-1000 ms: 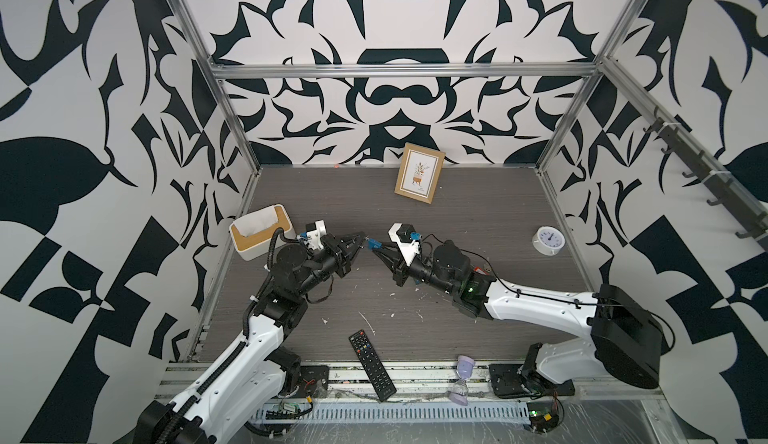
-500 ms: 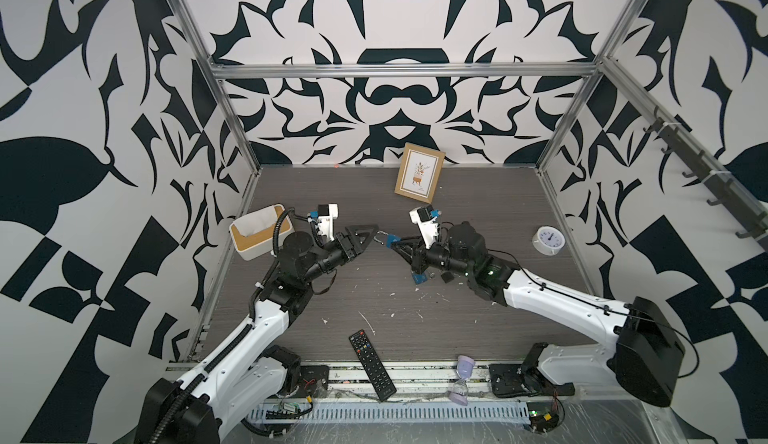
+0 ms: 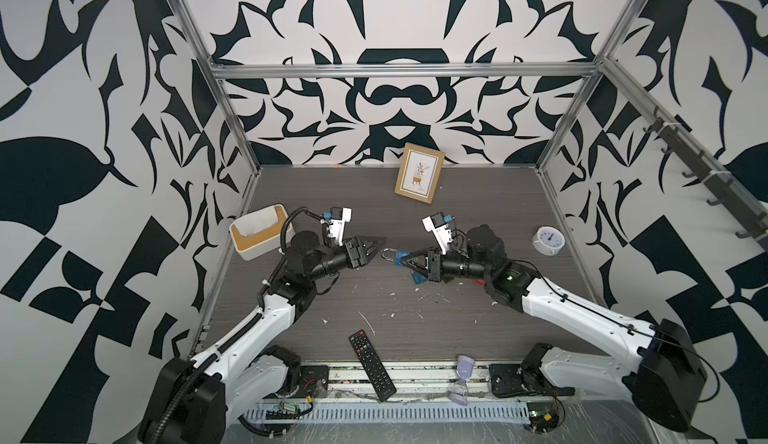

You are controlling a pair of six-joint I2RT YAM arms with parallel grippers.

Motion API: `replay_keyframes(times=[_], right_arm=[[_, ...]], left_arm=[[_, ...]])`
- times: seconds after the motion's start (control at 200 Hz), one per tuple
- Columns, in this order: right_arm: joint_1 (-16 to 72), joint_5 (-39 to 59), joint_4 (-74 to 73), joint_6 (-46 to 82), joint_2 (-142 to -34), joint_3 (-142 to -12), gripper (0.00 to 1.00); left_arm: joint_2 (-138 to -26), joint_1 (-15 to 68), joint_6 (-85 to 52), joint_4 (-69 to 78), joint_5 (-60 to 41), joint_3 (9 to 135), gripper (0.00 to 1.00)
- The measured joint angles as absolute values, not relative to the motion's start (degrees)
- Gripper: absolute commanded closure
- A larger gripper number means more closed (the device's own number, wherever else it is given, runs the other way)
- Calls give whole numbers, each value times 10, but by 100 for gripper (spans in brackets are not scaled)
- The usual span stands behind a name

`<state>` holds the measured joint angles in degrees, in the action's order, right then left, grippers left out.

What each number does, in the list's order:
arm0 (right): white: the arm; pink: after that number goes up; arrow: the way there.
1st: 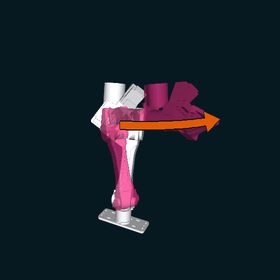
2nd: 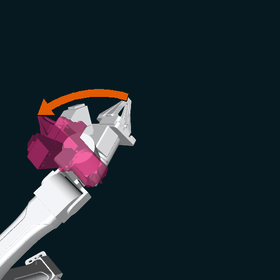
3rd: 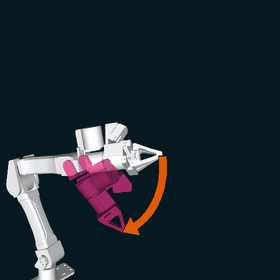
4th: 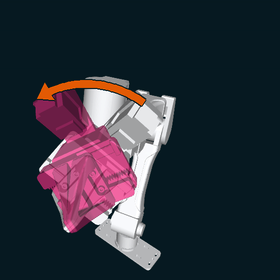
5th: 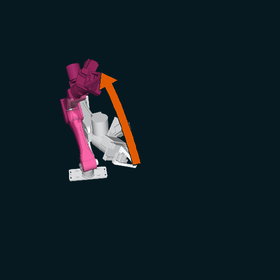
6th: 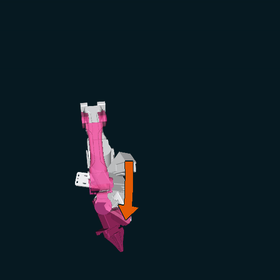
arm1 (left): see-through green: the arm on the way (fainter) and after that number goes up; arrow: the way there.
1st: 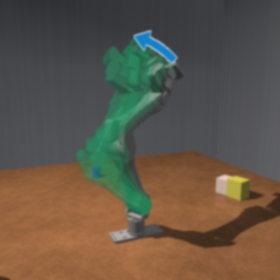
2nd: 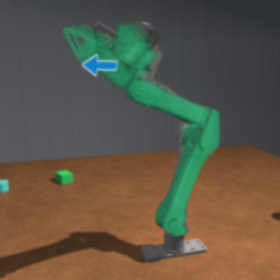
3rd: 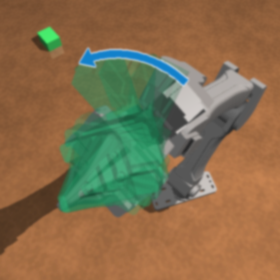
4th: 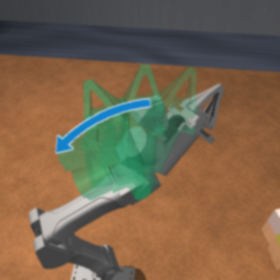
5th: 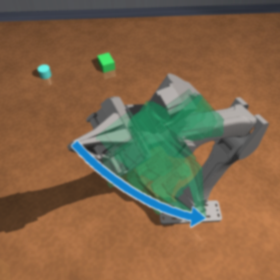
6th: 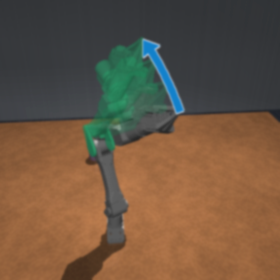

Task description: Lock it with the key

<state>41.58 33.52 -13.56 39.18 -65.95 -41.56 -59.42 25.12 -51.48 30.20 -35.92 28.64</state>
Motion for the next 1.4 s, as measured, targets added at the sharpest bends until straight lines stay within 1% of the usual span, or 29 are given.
replay_keyframes(times=[0.06, 0.265, 0.49, 0.56, 0.91, 0.985, 1.125, 1.205, 1.295, 1.4], right_arm=[[415, 338, -137, 398, -660, -415, 100], [405, 339, -145, 405, -659, -415, 100], [397, 340, -148, 406, -659, -409, 100], [396, 345, -149, 406, -659, -409, 100], [396, 360, -153, 408, -660, -409, 100], [396, 360, -153, 408, -660, -409, 100], [396, 361, -154, 408, -661, -409, 100], [396, 362, -155, 408, -664, -409, 100], [396, 364, -161, 408, -665, -409, 100], [393, 369, -176, 420, -667, -406, 100]], left_arm=[[-604, 251, -523, 318, -373, 285, 45], [-607, 251, -538, 365, -401, 265, 48], [-607, 251, -552, 379, -414, 248, 56], [-607, 251, -556, 386, -415, 248, 60], [-641, 251, -582, 441, -423, 248, 69], [-651, 251, -593, 460, -429, 248, 78], [-662, 251, -606, 482, -437, 248, 83], [-662, 251, -609, 488, -439, 248, 88], [-662, 251, -616, 490, -440, 248, 100], [-662, 251, -615, 499, -439, 248, 100]])
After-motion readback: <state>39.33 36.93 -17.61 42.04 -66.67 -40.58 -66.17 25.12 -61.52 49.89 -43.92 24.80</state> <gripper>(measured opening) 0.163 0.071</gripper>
